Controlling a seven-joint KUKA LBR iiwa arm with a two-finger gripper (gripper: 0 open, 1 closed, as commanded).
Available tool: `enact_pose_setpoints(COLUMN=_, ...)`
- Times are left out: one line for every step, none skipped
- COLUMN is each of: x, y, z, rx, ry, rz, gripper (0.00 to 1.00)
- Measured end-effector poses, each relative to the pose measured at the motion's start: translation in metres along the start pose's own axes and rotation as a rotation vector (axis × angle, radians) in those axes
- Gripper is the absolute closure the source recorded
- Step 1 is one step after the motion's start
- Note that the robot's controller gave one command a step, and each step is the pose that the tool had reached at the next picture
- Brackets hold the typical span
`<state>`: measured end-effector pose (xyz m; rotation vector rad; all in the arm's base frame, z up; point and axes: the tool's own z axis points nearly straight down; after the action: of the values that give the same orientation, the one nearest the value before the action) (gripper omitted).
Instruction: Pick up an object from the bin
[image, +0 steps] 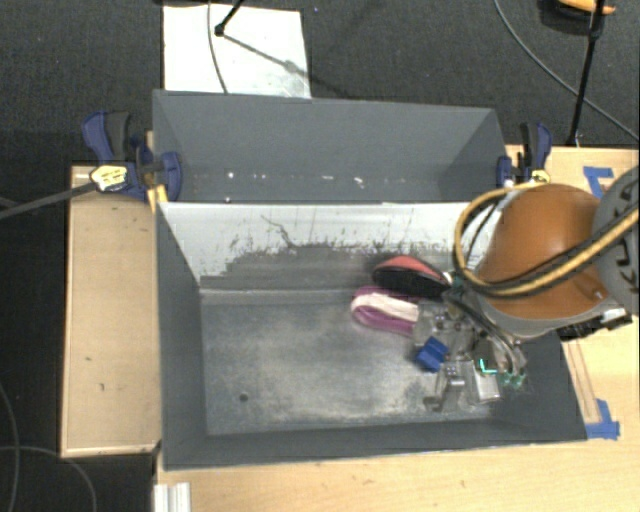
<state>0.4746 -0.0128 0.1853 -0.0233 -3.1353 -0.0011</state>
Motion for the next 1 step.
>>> enact_pose_setpoints(x=-0.0407, y=-0.0616, z=0.1150, rx=-0.001, ry=-0.018, rz=0.044, gripper=0.00)
